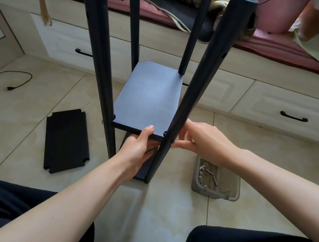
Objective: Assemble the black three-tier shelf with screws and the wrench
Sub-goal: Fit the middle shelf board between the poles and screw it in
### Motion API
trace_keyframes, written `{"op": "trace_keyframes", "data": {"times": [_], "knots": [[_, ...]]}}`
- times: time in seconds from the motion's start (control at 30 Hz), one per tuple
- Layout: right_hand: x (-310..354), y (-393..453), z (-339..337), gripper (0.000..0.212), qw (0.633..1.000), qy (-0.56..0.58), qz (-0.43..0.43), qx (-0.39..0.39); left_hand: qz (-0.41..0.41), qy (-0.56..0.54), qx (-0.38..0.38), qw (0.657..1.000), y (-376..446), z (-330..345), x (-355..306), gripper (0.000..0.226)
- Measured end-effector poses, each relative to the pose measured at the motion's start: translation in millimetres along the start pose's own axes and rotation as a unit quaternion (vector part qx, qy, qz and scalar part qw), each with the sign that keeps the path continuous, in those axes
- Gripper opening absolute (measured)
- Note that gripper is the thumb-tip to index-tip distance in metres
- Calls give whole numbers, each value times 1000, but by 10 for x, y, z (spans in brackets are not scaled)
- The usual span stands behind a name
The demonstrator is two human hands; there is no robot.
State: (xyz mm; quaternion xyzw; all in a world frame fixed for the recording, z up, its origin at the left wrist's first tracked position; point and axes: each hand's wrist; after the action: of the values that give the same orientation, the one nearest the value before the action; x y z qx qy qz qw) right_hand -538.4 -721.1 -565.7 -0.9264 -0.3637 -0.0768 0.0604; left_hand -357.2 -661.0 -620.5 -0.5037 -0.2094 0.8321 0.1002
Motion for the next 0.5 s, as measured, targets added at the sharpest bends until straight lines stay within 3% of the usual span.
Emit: {"op": "trace_keyframes", "data": {"times": [0.07, 0.17, 0.27, 0.37, 0.43, 0.5], "knots": [[20, 45, -1, 54, 999, 48, 21, -6, -2, 5, -3, 1000, -24, -30, -22, 33], [16, 107, 10, 81, 968, 232, 92, 32, -15, 26, 0, 1000, -56, -66, -55, 35], [40, 122, 37, 70, 926, 360, 89, 73, -12, 74, -19, 997, -94, -87, -73, 38], [72, 153, 41, 56, 918, 385, 63, 67, 20, 204, -31, 978, -188, -153, -151, 38], [87, 160, 34, 53, 916, 391, 60, 67, 74, 402, -42, 912, -259, -208, -213, 55], [87, 165, 40, 52, 915, 392, 66, 69, 223, 587, -107, 771, -345, -245, -232, 59]]}}
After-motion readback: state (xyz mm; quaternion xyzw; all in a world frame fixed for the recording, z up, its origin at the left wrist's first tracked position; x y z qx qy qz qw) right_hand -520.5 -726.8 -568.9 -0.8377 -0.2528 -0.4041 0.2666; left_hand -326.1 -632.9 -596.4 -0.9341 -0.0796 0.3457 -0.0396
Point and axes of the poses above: each hand's wrist, its own y-axis towards the middle knuckle, its own z-axis out of the palm, x = y × z, and after that the axes turned 8 degrees about -y, right-handed
